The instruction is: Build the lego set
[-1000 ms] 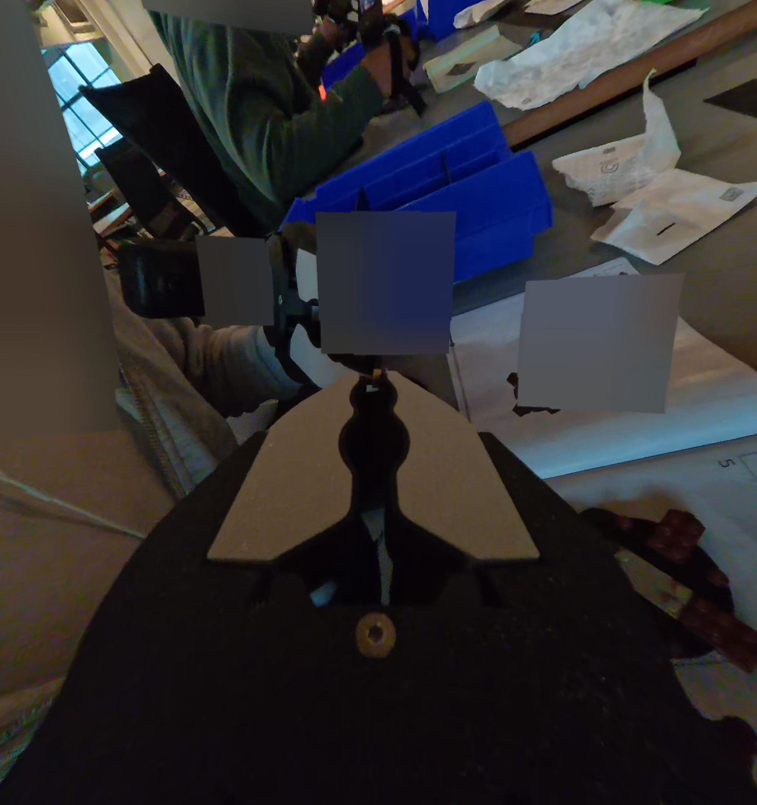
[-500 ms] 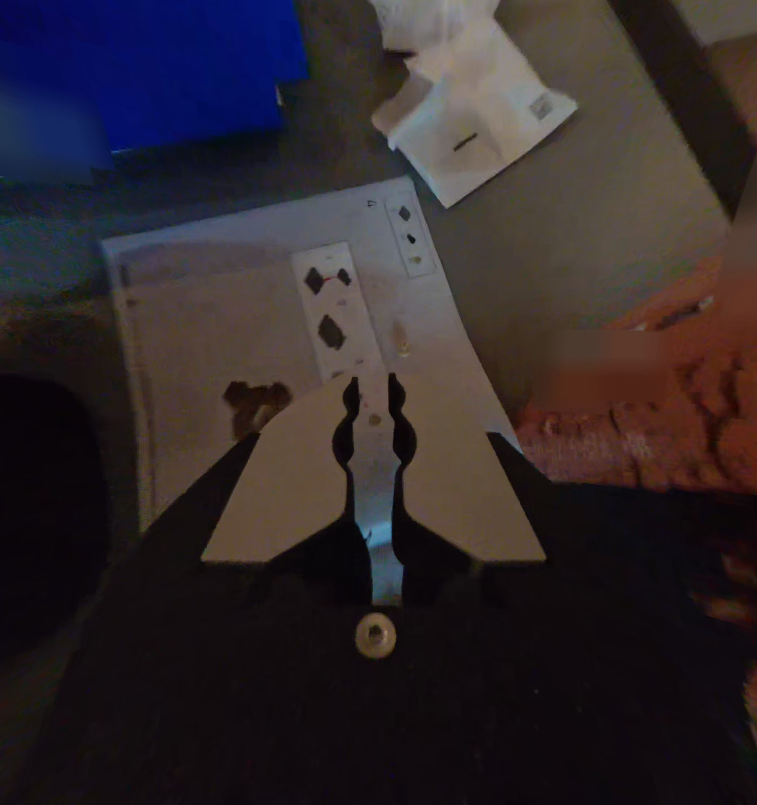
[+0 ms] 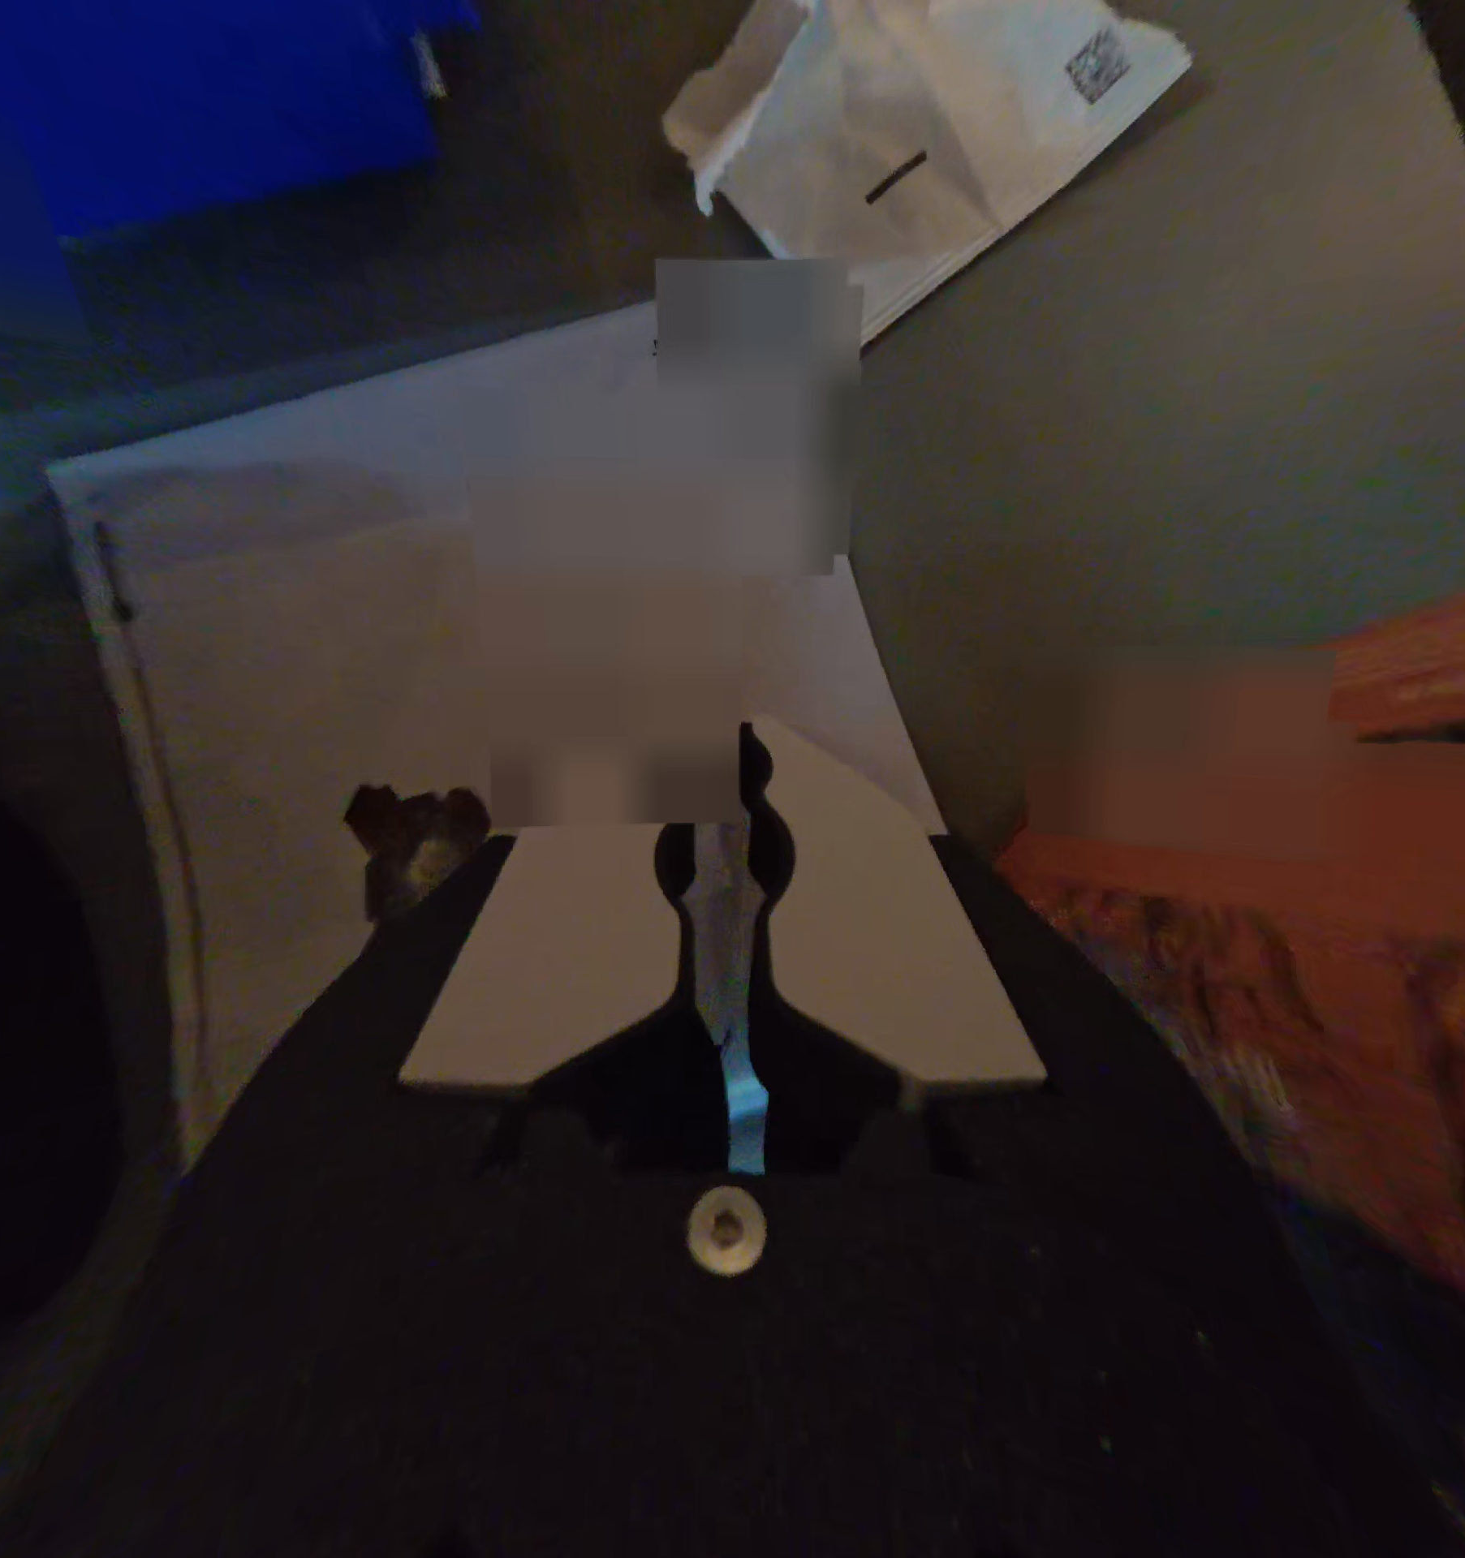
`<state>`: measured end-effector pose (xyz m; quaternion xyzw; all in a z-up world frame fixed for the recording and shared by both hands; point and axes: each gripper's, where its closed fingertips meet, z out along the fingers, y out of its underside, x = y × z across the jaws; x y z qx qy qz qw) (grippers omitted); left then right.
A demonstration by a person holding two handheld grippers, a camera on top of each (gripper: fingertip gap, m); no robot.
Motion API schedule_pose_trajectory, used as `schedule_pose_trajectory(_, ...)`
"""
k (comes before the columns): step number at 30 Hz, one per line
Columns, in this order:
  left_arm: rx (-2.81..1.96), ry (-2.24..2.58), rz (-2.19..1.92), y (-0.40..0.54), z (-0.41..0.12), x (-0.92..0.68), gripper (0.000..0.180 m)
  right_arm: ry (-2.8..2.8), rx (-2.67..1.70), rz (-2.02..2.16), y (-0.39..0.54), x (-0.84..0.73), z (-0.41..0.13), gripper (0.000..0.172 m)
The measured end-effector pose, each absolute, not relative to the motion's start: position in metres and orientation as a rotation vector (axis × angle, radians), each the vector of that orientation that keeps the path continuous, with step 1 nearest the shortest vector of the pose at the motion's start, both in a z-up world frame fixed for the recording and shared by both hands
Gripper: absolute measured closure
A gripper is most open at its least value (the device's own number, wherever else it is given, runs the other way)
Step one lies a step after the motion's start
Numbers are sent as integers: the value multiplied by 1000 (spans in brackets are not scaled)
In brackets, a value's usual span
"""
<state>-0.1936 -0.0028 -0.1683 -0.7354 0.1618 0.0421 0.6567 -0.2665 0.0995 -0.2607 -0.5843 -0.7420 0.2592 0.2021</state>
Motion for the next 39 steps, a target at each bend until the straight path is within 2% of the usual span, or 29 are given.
schedule_pose_trajectory(6,-1727,461,3,6,-169,-174,165,-1988,-1655,783,94,-171,-218,166)
schedule_pose_trajectory(14,-1868,688,-392,37,-193,-96,164,-1934,-1755,693,95,-58,-254,166)
schedule_pose_trajectory(17,-1933,727,-407,51,-205,-82,164,-1919,-1763,730,97,-50,-261,166)
schedule_pose_trajectory(26,-2081,778,-366,67,-233,-66,164,-1969,-1738,828,94,-44,-267,148)
schedule_pose_trajectory(28,-2072,782,-364,71,-233,-63,164,-1945,-1738,863,95,-41,-260,150)
schedule_pose_trajectory(31,-2070,785,-351,79,-236,-60,164,-1825,-1728,1043,96,-41,-237,164)
schedule_pose_trajectory(34,-2085,825,-317,84,-242,-58,164,-1771,-1746,1187,92,-40,-228,164)
schedule_pose_trajectory(39,-2160,886,-340,85,-256,-55,164,-1790,-1801,1170,92,-38,-245,163)
